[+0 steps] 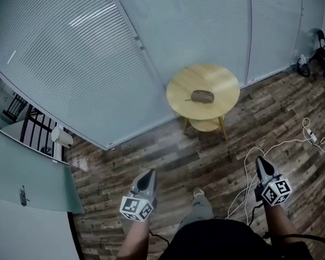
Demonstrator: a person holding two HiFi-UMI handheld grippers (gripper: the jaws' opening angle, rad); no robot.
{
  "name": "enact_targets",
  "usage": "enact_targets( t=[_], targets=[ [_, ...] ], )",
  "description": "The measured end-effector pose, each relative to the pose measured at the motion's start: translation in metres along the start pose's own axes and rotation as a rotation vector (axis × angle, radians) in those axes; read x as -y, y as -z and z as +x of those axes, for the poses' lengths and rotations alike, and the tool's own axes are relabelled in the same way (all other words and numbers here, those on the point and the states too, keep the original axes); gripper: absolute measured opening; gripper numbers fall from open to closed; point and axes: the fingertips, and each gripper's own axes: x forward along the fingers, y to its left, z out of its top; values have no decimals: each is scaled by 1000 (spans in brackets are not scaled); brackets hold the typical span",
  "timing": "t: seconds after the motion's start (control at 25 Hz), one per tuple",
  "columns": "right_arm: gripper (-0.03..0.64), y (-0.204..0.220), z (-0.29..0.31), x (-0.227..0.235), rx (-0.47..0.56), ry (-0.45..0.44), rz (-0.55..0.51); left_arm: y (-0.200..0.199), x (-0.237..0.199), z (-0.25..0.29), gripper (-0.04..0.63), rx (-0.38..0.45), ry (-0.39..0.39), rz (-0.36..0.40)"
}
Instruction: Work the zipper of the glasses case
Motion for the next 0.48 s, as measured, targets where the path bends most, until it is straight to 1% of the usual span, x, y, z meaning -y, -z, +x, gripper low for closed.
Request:
enact_targets(
  t=[0.04, 0.12, 0.16, 0.2, 0.24, 0.32, 0.36, 0.4, 0.48],
  targets=[
    [6, -6, 18, -2, 3, -3, -8, -6, -23, 18, 2, -3, -24, -5],
    [6, -17, 51, 2, 6, 8, -11, -14, -65, 57, 2, -9, -85, -43],
    [6, -22, 67, 7, 9, 21, -7, -17, -78, 79, 2, -8, -90, -59],
    [6, -27, 83, 12, 14, 37, -4, -22, -86, 101, 2, 0, -69, -66],
    [6, -32, 99, 17, 23, 54, -3, -27, -91, 122, 2, 11, -30, -61],
    [6, -40, 134, 25, 46, 79, 3, -36, -98, 158, 2, 19, 54, -24],
    [6, -44, 150, 26, 57, 87, 8, -38, -104, 172, 2, 12, 82, -8],
    [6, -49, 162, 27, 68, 94, 10, -39, -112, 186, 2, 0, 99, -4],
    [6, -63, 180, 32, 94, 111, 4, -37, -130, 218, 2, -29, 114, -24]
  ],
)
